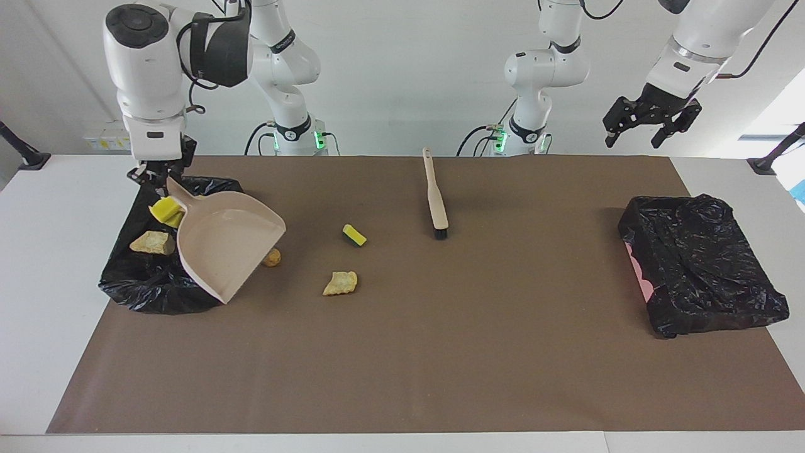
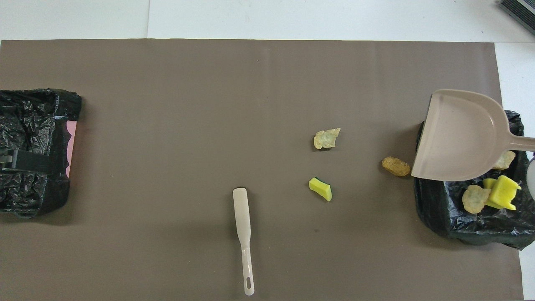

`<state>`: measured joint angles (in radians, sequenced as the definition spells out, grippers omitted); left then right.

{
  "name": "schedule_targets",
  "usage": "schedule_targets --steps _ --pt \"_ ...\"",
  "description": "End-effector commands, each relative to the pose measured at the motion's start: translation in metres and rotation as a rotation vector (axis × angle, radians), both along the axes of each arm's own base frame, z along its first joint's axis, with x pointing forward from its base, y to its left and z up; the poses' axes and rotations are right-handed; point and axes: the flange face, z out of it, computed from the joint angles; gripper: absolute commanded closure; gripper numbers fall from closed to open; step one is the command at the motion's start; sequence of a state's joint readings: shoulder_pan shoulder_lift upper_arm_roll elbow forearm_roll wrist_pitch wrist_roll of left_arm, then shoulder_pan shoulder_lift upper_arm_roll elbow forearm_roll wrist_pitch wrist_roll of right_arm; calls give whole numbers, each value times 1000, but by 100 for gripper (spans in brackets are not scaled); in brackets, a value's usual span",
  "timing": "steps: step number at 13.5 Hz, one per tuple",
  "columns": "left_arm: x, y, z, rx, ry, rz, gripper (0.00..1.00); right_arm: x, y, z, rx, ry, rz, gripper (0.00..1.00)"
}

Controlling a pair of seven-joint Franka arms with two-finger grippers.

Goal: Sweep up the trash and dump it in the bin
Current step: 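Tip the dustpan over the bin with the right gripper while the left withdraws, then return the empty dustpan to the table center with the right gripper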

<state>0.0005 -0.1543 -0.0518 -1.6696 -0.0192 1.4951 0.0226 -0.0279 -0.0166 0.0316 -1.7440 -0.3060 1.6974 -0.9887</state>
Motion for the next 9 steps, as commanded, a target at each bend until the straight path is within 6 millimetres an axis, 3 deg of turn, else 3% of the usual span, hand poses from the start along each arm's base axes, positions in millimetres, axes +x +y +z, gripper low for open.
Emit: schedule_targets --steps 1,3,6,9 --pt "-1 3 4 14 2 -4 0 2 22 -23 94 -17 -204 100" --pt "-2 -4 3 15 7 -19 0 5 55 -36 158 -27 -358 100" --pt "-1 4 3 14 7 -4 0 12 108 -55 220 -50 -573 100" --pt "-1 5 3 16 7 -2 0 24 169 -83 267 -90 -687 100"
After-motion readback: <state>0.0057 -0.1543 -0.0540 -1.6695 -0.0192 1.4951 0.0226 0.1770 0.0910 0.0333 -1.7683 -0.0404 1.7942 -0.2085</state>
